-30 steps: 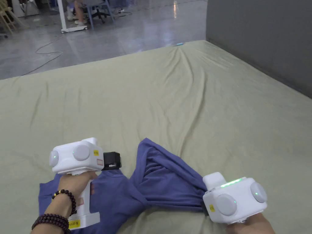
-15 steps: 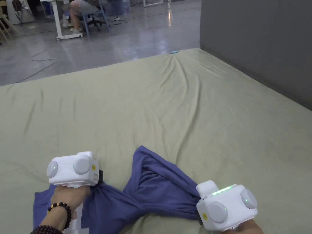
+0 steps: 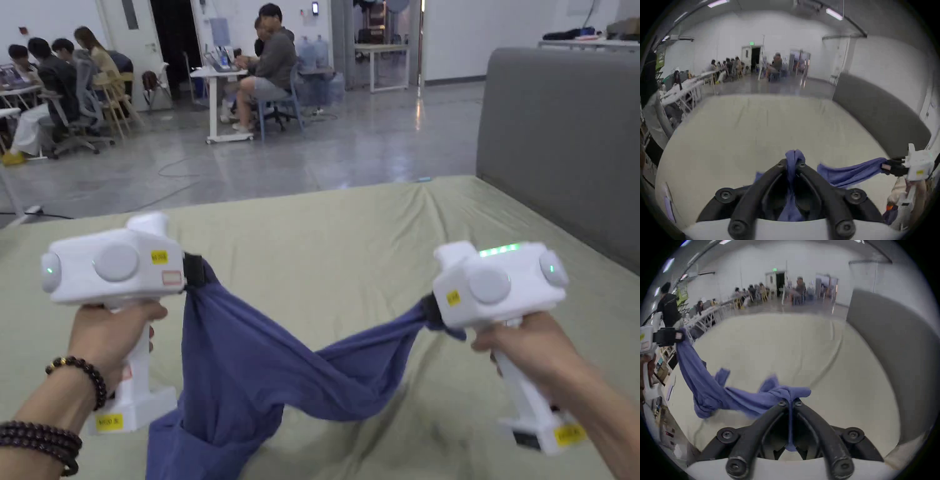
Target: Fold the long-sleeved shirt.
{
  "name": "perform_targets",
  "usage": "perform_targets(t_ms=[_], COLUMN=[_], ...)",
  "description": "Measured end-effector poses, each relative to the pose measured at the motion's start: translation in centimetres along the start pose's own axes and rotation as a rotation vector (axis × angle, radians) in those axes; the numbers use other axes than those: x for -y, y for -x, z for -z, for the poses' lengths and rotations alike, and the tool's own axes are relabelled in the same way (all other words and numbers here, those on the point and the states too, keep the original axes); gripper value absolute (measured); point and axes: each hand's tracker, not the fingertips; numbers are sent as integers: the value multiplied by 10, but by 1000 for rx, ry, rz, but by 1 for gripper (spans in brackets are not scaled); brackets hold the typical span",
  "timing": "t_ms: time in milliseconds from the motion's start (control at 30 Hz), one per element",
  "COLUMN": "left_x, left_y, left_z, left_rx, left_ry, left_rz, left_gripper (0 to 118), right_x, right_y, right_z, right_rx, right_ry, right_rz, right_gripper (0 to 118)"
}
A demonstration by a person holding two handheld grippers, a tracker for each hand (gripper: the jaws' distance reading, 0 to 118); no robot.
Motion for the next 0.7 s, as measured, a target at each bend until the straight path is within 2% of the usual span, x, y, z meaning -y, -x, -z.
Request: perform_targets(t_ms=[33, 133, 233, 367, 500, 700], left_x=[-21, -87, -154, -219, -252, -270], left_y=[1, 2, 10, 28, 36, 54], left_z=[-18, -59, -81, -106, -121, -106], left_rx=[11, -9, -78, -140, -181, -151], left_ry=[-43, -146, -248, -352, -407, -427], left_rz=[-14, -1, 9, -31, -8, -43], left_gripper=[1, 1, 1, 1, 1, 1], right_x=[-30, -110, -181, -246, -278, -291], right_y=[0, -3, -14, -40, -55, -76], right_z=[-8, -29, -44, -73, -93, -94], right_rx=[17, 25, 97, 123, 240, 214], right_ry=[-31, -101, -152, -220, -278, -302], right_rz=[-24, -21, -8, 106, 96, 162], right_gripper=[0, 0, 0, 0, 0, 0])
